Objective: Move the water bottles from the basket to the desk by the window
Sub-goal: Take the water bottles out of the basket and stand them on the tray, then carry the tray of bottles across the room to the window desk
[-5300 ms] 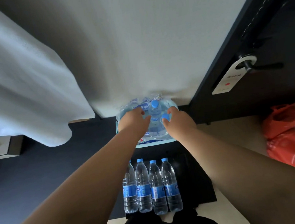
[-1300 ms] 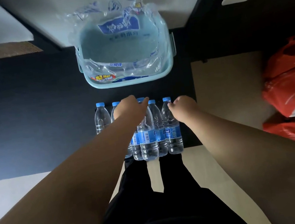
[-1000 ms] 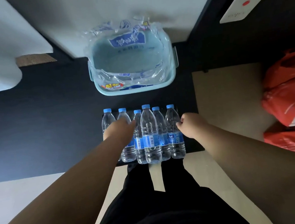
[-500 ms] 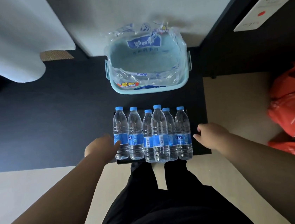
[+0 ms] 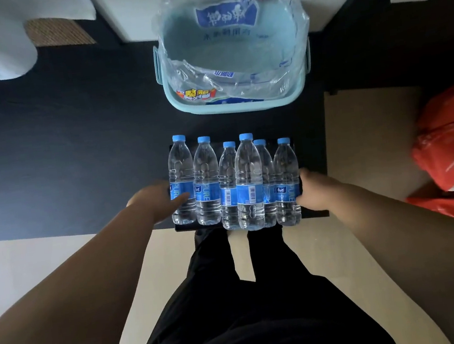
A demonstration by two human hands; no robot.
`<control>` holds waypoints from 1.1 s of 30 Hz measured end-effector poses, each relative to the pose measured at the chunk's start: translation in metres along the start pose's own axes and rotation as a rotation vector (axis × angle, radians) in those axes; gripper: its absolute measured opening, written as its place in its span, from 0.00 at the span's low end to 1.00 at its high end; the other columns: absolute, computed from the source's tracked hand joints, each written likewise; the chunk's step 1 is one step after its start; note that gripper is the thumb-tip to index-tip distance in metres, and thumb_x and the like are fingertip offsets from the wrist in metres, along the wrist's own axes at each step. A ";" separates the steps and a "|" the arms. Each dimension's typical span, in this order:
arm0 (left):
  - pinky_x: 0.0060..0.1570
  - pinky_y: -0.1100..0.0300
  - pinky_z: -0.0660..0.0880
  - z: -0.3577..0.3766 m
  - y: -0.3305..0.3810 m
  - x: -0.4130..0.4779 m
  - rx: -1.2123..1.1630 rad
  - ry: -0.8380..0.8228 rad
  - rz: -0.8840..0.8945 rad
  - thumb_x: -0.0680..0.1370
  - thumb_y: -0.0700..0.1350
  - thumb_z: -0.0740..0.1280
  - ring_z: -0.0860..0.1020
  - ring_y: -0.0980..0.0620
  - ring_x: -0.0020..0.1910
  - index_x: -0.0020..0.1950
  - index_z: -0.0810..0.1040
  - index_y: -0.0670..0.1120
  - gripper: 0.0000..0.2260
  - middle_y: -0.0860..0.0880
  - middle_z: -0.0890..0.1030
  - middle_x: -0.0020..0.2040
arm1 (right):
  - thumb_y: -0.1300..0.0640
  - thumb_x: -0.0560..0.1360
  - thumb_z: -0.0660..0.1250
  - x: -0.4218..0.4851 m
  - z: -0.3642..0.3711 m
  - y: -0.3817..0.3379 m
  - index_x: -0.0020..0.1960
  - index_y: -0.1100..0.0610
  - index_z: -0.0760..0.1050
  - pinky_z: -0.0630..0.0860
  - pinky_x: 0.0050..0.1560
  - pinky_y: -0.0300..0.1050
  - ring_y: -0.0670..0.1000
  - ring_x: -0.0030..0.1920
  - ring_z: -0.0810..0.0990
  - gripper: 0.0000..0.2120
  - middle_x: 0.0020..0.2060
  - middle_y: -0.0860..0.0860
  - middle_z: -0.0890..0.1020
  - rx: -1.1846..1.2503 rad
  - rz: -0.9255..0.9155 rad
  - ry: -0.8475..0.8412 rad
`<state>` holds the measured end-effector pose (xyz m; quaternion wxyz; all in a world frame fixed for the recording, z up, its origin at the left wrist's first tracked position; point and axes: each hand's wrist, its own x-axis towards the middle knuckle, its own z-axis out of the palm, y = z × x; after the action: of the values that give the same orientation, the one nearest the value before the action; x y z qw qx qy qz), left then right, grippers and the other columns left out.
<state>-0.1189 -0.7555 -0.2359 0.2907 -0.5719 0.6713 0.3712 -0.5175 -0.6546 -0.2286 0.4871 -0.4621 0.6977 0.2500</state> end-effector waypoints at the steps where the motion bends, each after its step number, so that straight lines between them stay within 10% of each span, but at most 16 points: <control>1: 0.56 0.49 0.78 0.002 0.002 0.000 -0.022 0.006 0.013 0.77 0.70 0.61 0.81 0.45 0.57 0.67 0.77 0.57 0.25 0.50 0.84 0.60 | 0.51 0.75 0.73 0.002 0.002 -0.004 0.72 0.55 0.67 0.79 0.44 0.50 0.54 0.47 0.81 0.29 0.51 0.53 0.79 0.043 0.006 -0.001; 12: 0.33 0.58 0.73 0.026 0.034 0.001 -0.531 0.144 -0.316 0.73 0.65 0.74 0.80 0.50 0.40 0.55 0.79 0.46 0.25 0.47 0.82 0.48 | 0.50 0.72 0.69 0.015 0.023 -0.041 0.60 0.64 0.77 0.67 0.33 0.42 0.53 0.35 0.73 0.23 0.46 0.57 0.75 0.785 0.316 0.127; 18: 0.58 0.40 0.80 0.027 0.037 0.012 -0.951 0.054 -0.473 0.63 0.68 0.79 0.82 0.41 0.55 0.67 0.75 0.43 0.42 0.43 0.81 0.59 | 0.45 0.72 0.72 0.026 0.021 -0.048 0.62 0.60 0.76 0.72 0.37 0.44 0.51 0.39 0.78 0.26 0.49 0.54 0.81 0.981 0.447 0.141; 24: 0.61 0.36 0.78 0.020 0.035 0.014 -1.089 0.001 -0.463 0.48 0.71 0.80 0.81 0.38 0.60 0.71 0.69 0.44 0.59 0.43 0.79 0.64 | 0.39 0.65 0.73 0.028 0.020 -0.036 0.64 0.58 0.76 0.78 0.61 0.56 0.60 0.55 0.83 0.34 0.54 0.57 0.84 1.072 0.394 0.061; 33: 0.63 0.36 0.76 0.018 0.032 -0.003 -1.105 0.014 -0.427 0.45 0.76 0.79 0.78 0.40 0.62 0.72 0.65 0.48 0.62 0.46 0.77 0.64 | 0.31 0.54 0.77 0.024 0.020 -0.044 0.74 0.53 0.60 0.76 0.65 0.64 0.62 0.60 0.80 0.57 0.63 0.58 0.78 1.104 0.328 0.083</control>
<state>-0.1504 -0.7363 -0.2380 0.0136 -0.7633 0.2504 0.5954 -0.4718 -0.6680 -0.2544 0.5833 -0.0345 0.8056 -0.0974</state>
